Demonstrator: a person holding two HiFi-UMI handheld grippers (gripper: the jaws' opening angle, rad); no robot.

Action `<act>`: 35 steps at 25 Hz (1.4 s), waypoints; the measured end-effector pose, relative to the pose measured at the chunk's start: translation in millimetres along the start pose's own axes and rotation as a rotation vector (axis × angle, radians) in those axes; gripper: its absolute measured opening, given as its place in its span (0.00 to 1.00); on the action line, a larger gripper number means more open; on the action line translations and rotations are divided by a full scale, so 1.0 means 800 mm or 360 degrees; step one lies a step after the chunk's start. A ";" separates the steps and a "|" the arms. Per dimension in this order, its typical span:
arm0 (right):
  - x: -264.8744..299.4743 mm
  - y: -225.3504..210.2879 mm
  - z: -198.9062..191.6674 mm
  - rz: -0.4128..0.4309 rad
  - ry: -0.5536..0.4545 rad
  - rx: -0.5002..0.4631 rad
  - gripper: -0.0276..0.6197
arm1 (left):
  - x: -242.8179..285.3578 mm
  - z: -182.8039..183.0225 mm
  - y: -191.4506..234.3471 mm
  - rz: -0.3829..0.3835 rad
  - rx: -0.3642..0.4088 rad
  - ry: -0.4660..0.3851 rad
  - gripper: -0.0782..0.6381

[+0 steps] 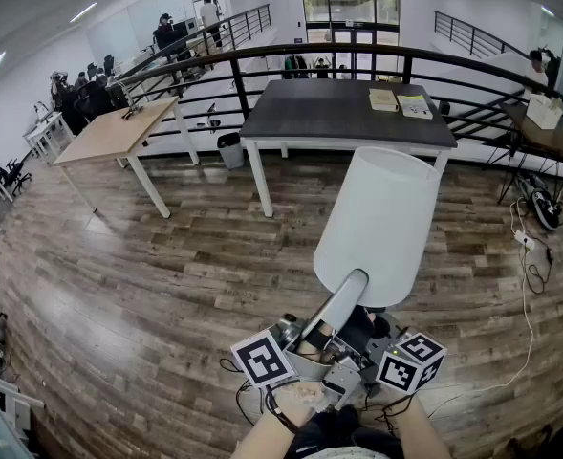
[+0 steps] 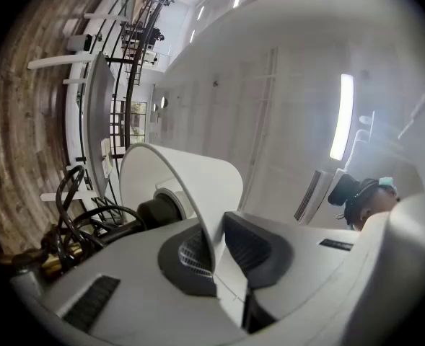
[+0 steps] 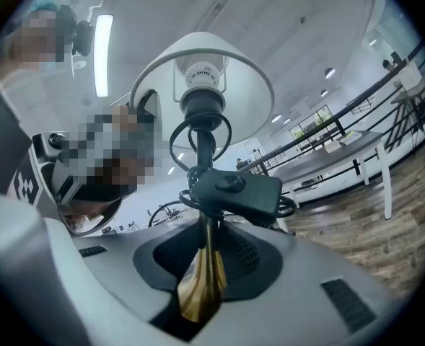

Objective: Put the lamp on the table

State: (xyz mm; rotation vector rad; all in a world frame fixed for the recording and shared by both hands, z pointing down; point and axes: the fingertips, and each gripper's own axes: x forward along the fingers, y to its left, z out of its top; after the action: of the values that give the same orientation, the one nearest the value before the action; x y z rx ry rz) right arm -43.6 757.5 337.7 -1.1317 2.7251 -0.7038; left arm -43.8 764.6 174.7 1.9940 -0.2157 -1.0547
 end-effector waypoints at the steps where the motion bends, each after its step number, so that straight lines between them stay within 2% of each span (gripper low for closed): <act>1: -0.001 0.000 -0.001 0.0001 0.0002 0.0000 0.20 | 0.000 -0.001 0.000 0.0001 0.0002 -0.0003 0.16; 19: -0.025 -0.017 0.009 0.0036 -0.0004 0.0004 0.20 | 0.022 -0.029 0.002 0.0005 0.0049 0.0001 0.16; 26: -0.047 -0.037 0.013 0.0075 0.0027 0.0006 0.20 | 0.039 -0.052 0.011 0.0014 0.0071 -0.0036 0.16; 35: -0.053 -0.047 0.013 0.0098 0.0045 0.0011 0.20 | 0.045 -0.060 0.018 0.0031 0.0087 -0.0060 0.16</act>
State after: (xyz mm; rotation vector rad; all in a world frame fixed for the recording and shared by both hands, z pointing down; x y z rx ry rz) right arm 13.4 759.9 342.4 -1.0389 2.7656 -0.7257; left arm 17.3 766.6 177.7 2.0179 -0.2864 -1.0850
